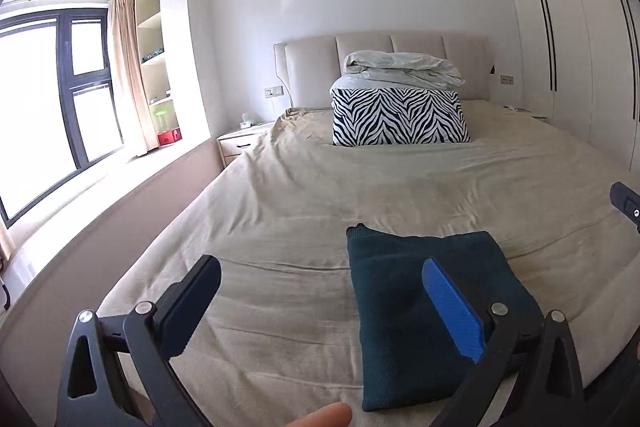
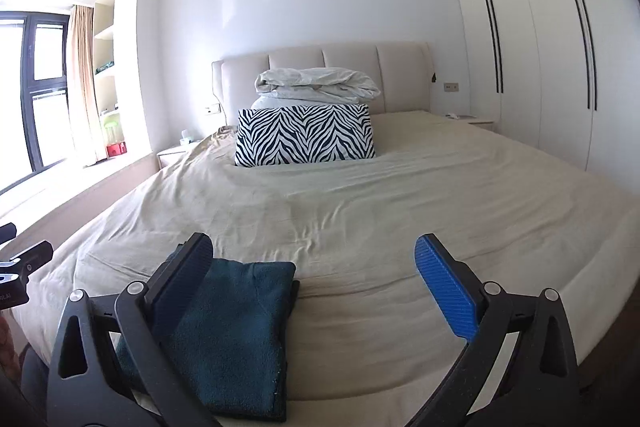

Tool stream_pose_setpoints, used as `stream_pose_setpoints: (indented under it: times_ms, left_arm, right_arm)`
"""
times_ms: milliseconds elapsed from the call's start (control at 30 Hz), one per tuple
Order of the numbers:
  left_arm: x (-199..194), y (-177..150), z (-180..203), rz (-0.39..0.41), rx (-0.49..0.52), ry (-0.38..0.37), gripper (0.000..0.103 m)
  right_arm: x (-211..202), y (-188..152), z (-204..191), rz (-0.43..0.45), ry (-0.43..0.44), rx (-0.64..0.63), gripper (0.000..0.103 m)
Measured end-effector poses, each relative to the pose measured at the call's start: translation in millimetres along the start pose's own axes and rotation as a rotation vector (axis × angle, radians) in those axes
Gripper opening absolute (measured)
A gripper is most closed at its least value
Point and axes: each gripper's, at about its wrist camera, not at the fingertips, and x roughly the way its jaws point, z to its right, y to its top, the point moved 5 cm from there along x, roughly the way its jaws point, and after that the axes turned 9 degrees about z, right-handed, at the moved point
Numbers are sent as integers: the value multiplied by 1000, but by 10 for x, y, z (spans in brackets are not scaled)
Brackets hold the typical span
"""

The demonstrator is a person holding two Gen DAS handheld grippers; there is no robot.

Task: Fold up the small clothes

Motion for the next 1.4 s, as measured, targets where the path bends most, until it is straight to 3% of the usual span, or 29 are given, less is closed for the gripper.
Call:
stream_pose_setpoints:
  times_ms: [133,300,467,767,1400]
  left_arm:
    - [48,-53,-15,-43,-30,-31,103]
    - [216,-299,41,-161,-76,-69,103]
    - [379,-643,60,-277,-132,-76,103]
    - [567,-919,94,-375,-114,-80,103]
    - [700,-1213,173,-484,-113,-94,103]
  right_arm:
    - [-158,167,-110,12,30,39,103]
    - [-156,111,-207,-91,28,52,103]
    - [85,-264,-302,-272,12,28,103]
    - [553,-1027,-389,-539,-32,36,103]
    - [658,-1452,-459,-652,-12,-3,103]
